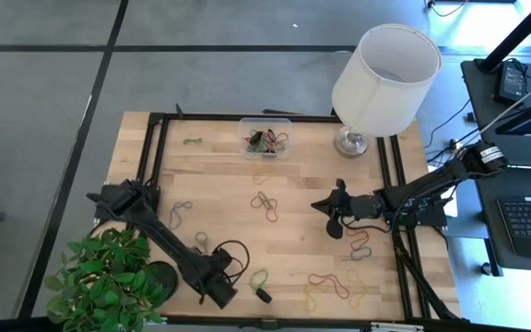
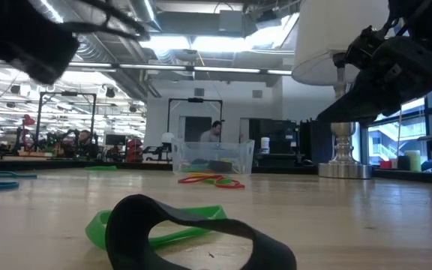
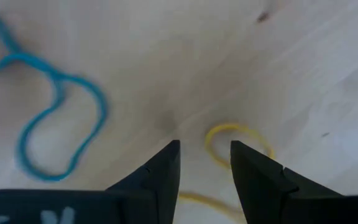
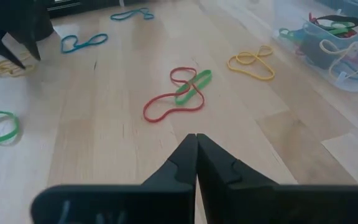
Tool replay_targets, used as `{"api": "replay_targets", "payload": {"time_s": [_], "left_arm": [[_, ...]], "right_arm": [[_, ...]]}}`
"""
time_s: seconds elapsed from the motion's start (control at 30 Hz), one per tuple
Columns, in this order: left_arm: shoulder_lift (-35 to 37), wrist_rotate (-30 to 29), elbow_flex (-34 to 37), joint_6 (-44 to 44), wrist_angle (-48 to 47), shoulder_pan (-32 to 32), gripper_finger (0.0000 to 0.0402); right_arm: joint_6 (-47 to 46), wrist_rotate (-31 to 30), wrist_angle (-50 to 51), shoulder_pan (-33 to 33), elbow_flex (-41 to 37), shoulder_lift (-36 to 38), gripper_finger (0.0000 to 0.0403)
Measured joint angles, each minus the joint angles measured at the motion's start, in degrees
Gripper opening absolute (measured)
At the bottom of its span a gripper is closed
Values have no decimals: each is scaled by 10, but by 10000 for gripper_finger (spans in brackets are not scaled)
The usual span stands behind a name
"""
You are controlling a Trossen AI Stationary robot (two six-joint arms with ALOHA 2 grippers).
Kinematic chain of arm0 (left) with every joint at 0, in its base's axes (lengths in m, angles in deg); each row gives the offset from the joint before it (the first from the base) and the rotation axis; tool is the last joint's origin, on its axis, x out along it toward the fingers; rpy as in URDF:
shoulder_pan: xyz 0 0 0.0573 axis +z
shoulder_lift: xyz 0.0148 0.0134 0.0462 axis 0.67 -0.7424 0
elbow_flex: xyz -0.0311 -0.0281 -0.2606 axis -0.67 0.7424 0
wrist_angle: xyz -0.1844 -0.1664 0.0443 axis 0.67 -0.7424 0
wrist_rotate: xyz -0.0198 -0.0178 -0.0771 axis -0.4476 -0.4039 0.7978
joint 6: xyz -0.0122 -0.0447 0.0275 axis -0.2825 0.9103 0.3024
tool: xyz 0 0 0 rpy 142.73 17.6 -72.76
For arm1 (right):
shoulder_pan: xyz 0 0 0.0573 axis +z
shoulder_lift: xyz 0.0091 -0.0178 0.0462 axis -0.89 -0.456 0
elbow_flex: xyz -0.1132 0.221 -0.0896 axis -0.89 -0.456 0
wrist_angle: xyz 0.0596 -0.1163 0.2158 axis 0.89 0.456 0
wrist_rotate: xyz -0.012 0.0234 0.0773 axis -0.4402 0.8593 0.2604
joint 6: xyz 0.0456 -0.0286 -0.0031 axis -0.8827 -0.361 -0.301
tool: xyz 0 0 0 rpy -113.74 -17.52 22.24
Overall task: Pick and place rubber bands into bin
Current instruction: Put the yellow rubber band into the transparent bin
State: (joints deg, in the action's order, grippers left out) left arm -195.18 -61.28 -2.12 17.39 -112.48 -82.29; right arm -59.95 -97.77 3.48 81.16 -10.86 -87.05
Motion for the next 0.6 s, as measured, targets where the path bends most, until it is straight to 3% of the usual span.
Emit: {"api": "replay_targets", "payload": {"time_s": [0.3, 0.5, 0.6], "left_arm": [[-17, -17, -2, 0, 13, -7, 121], [-18, -19, -1, -5, -4, -6, 17], [-16, -12, -4, -30, -11, -5, 4]], "right_arm": [[1, 0, -1, 0, 0, 0, 12], [1, 0, -1, 0, 0, 0, 12], [1, 0, -1, 0, 0, 0, 12]]}}
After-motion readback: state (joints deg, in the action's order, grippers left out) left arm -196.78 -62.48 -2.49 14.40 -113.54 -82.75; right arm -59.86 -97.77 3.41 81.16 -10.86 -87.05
